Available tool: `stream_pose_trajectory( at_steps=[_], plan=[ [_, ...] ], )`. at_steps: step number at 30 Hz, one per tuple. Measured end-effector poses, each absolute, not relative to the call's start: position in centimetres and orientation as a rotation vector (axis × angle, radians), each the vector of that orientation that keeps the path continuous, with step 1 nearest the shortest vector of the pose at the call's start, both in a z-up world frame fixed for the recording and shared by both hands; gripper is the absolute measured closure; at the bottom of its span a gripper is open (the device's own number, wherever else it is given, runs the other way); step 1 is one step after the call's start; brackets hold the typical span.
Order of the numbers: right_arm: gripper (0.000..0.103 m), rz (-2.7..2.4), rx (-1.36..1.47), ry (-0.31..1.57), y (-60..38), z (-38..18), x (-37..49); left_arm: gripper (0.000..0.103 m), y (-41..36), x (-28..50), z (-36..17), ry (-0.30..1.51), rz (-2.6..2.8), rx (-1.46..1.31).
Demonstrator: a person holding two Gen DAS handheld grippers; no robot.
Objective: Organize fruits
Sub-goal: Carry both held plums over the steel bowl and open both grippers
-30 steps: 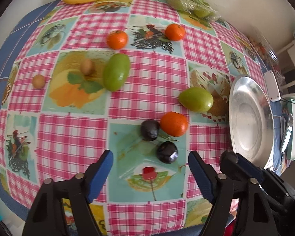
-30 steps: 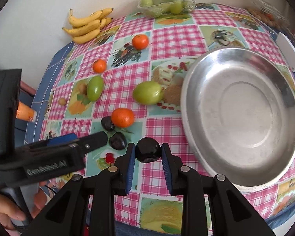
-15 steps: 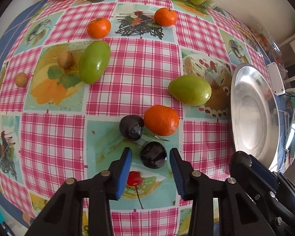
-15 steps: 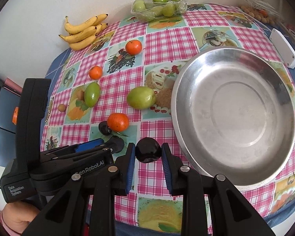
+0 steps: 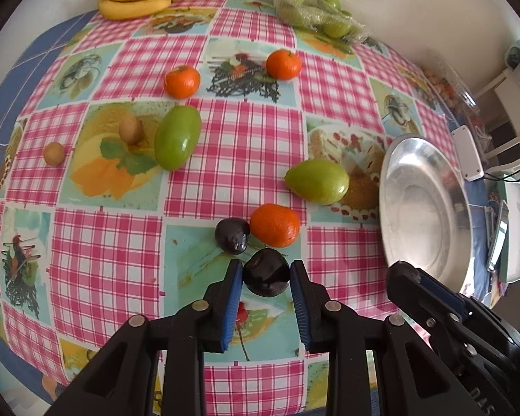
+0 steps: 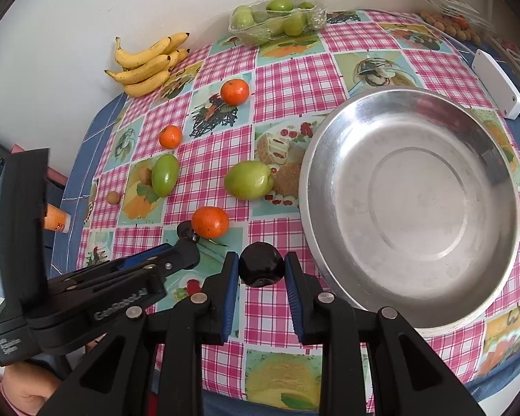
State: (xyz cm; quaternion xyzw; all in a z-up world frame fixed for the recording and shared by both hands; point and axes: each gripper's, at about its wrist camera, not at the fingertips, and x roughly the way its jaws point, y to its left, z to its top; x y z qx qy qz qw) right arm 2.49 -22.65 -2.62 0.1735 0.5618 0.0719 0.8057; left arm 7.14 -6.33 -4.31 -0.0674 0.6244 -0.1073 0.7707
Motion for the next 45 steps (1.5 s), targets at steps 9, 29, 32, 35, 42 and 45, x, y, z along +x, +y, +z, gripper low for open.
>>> stream_pose_trajectory(
  at_steps=[9,29,32,35,42,45],
  plan=[
    [0.075,0.031,0.416,1.143,-26.7,-1.3,2.9,0.073,-8.3,8.5,-1.6,1.3,-0.27,-0.113],
    [0.075,-0.289,0.536,1.165,-37.3,-3.8,1.5,0.073,-19.9,8.4,-3.3,1.258,-0.518,0.052],
    [0.075,-0.29,0.541,1.182,-37.3,-4.4,1.6,0.073,-20.3,8.2,-3.2,1.245,-0.528,0.066],
    [0.075,-0.286,0.54,1.21,-36.9,-5.3,1.7,0.073,-20.7,8.1,-3.7,1.249,-0.536,0.075],
    [0.074,-0.275,0.56,1.247,-36.7,-6.6,1.5,0.073,-21.4,7.8,-5.4,1.297,-0.546,0.103],
    [0.074,-0.274,0.556,1.25,-36.6,-6.6,1.6,0.072,-21.5,7.8,-5.5,1.304,-0.547,0.104]
  ],
)
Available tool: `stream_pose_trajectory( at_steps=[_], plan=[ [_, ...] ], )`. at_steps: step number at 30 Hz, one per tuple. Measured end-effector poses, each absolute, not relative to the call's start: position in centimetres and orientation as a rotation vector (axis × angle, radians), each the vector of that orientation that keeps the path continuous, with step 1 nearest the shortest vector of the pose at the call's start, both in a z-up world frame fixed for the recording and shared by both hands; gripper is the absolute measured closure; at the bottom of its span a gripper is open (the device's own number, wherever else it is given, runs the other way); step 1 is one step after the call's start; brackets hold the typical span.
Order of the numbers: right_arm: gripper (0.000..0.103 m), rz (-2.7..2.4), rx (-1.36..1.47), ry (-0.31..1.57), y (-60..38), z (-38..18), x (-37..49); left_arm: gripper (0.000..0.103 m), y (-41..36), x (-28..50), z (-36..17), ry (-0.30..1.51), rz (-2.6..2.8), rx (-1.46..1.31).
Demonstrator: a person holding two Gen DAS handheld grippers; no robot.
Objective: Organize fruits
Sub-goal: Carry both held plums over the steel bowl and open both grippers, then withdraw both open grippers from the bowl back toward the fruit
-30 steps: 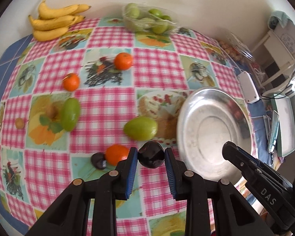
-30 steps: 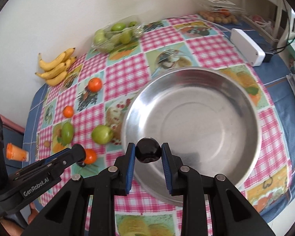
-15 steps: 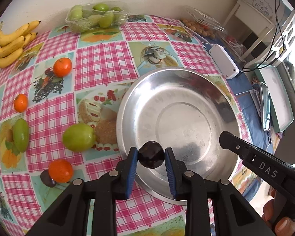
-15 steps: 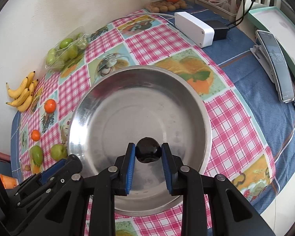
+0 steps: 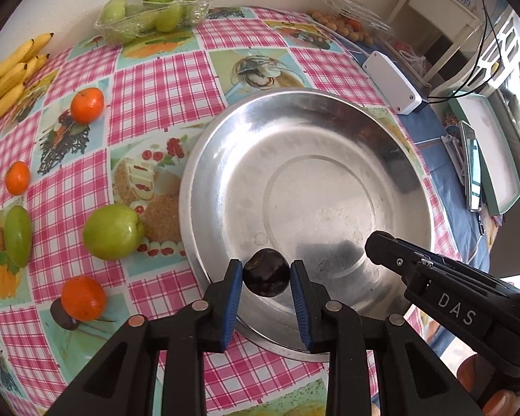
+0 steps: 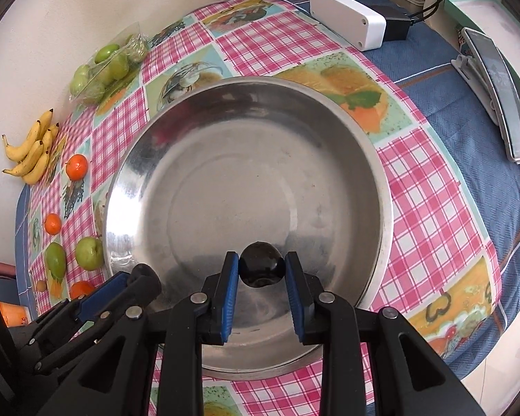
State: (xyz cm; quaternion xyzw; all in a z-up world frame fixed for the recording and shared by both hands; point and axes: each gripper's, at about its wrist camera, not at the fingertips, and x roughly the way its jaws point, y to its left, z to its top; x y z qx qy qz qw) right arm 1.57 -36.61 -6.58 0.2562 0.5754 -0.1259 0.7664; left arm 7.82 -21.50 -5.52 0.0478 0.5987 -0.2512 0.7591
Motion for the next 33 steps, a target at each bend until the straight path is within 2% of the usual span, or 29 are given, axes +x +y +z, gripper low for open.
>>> stream_pose_trajectory(
  at_steps=[5,7,8,9,18,24,30,32,33],
  plan=[
    [0.073,-0.27,0.562,1.252,-36.5,-6.5,1.5,0.07,-21.4,7.8,-5.3,1.32,-0.547,0.09],
    [0.064,-0.263,0.562,1.244,-36.4,-6.5,2.0,0.062,-21.3,7.8,-4.9,1.318,-0.554,0.079],
    [0.063,-0.263,0.556,1.239,-36.4,-6.3,1.9,0.051,-21.2,7.7,-4.7,1.321,-0.543,0.086],
    [0.061,-0.264,0.549,1.234,-36.3,-6.1,1.9,0.048,-21.0,7.7,-4.4,1.316,-0.539,0.086],
    [0.046,-0.269,0.54,1.225,-36.1,-6.0,1.5,0.037,-18.8,8.1,-3.6,1.309,-0.45,0.076],
    [0.045,-0.261,0.526,1.24,-35.7,-6.3,1.5,0.021,-15.8,8.9,-4.3,1.313,-0.328,0.043],
    [0.044,-0.25,0.5,1.245,-35.2,-6.5,1.7,0.015,-14.2,9.4,-4.9,1.319,-0.261,0.016],
    [0.033,-0.248,0.494,1.243,-35.1,-6.5,1.7,0.012,-13.9,9.5,-4.8,1.314,-0.259,0.006],
    [0.026,-0.247,0.491,1.241,-35.0,-6.5,1.8,0.005,-13.8,9.5,-4.8,1.311,-0.249,0.01]
  ],
)
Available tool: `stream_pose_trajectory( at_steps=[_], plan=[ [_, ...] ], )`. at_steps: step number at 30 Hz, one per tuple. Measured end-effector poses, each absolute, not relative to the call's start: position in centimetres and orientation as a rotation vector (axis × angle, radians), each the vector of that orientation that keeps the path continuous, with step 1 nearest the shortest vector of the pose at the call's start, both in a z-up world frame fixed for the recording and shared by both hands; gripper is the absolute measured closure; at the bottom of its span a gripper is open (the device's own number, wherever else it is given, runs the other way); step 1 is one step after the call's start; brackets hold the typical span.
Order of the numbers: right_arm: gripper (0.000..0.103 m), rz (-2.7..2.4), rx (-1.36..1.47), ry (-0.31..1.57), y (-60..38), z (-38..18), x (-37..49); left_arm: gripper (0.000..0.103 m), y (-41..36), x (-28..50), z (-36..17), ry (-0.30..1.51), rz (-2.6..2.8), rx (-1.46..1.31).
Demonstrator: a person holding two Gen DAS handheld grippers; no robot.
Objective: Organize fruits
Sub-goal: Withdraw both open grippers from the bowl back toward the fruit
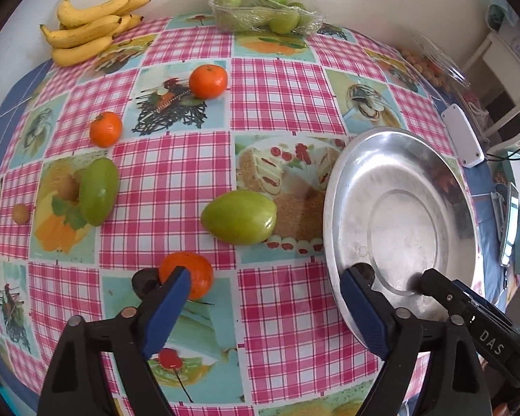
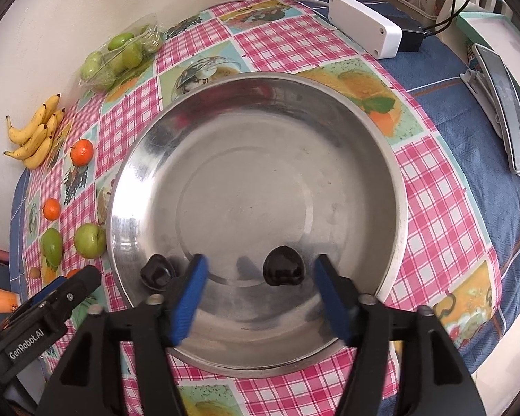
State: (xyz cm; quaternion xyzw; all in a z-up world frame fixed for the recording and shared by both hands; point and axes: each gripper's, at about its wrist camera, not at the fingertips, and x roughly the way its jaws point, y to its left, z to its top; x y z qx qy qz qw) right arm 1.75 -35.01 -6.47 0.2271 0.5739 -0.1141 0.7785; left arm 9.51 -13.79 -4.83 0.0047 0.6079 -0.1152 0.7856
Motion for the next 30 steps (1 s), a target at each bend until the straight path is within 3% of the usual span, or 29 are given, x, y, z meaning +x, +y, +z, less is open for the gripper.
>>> stream_pose_trajectory(
  at_steps=[2,12,16,30],
  plan=[
    [0.022,-0.243,0.483,1.233,-34.9,-6.4,1.9,0.0,-13.7,9.5,-5.0,1.304,-0.218,0.034],
    [0.02,-0.241,0.472,1.235,-34.8,-6.6,2.0,0.0,-13.4,9.6,-5.1,1.307,-0.201,0.041],
    [0.005,-0.234,0.473,1.225,-34.9,-6.6,2.0,0.0,-13.3,9.6,-4.9,1.302,-0.212,0.02],
    [0.003,-0.167,0.428,1.183,-34.1,-6.0,2.2,0.0,-13.4,9.3,-3.8,1.193,-0.236,0.046]
  ],
)
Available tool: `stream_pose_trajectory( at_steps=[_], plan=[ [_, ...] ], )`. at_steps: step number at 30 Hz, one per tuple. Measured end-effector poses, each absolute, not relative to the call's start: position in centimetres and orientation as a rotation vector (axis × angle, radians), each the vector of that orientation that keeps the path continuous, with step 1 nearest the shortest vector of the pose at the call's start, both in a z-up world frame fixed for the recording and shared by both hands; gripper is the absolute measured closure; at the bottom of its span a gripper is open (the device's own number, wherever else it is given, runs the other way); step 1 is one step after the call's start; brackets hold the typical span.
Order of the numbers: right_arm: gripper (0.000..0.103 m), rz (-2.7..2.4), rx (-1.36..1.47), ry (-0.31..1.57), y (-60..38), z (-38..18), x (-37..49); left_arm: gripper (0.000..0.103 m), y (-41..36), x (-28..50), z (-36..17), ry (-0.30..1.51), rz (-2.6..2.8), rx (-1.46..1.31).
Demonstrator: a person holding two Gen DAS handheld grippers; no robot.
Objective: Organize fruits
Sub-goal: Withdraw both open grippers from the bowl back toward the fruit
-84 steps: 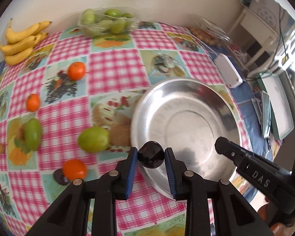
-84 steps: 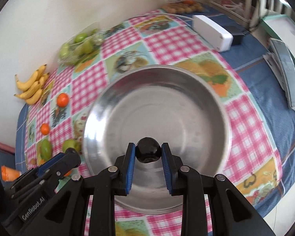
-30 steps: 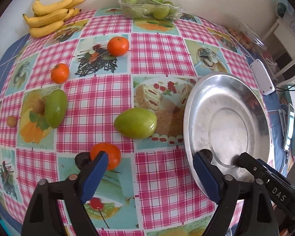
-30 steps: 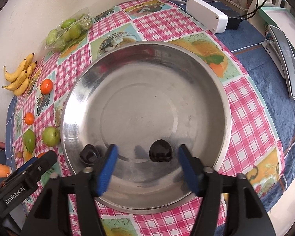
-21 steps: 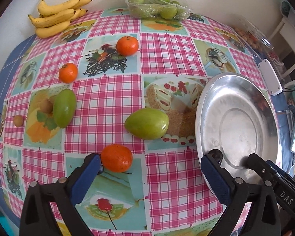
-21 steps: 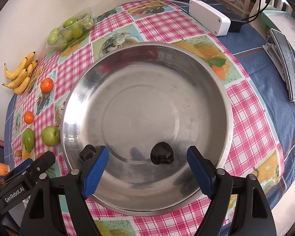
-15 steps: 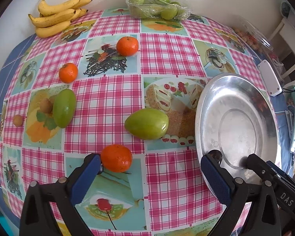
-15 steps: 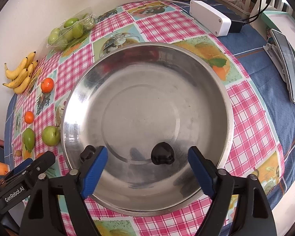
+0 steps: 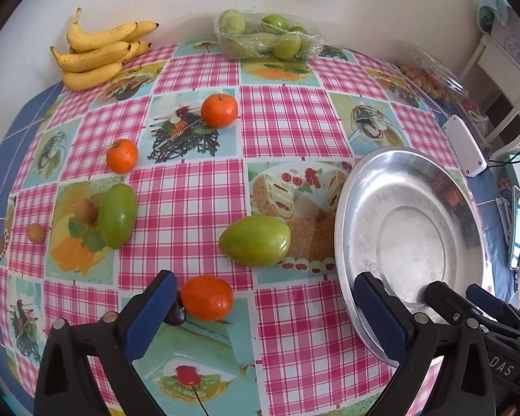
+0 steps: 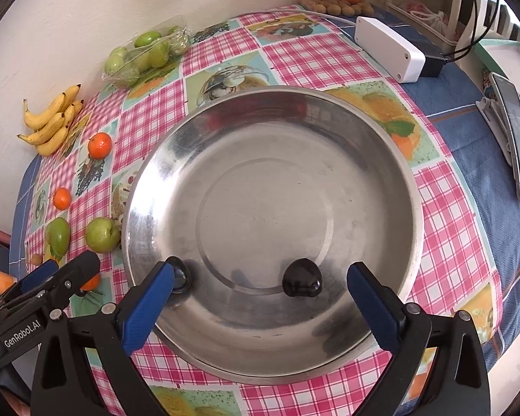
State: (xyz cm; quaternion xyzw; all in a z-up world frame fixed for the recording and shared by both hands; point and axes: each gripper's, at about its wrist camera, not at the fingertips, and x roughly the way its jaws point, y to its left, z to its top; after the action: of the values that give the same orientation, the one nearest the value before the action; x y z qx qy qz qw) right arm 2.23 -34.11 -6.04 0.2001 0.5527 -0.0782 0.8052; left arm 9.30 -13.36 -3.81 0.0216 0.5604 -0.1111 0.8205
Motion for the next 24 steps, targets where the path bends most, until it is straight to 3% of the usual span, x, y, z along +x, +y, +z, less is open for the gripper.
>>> stream_pose_trajectory(
  at_steps=[24],
  plan=[
    [0.003,-0.009,0.454,1.153,-30.4,-5.4,3.4,0.0,-2.0,10.4,-2.4,1.101,-0.035,-0.045]
  ],
)
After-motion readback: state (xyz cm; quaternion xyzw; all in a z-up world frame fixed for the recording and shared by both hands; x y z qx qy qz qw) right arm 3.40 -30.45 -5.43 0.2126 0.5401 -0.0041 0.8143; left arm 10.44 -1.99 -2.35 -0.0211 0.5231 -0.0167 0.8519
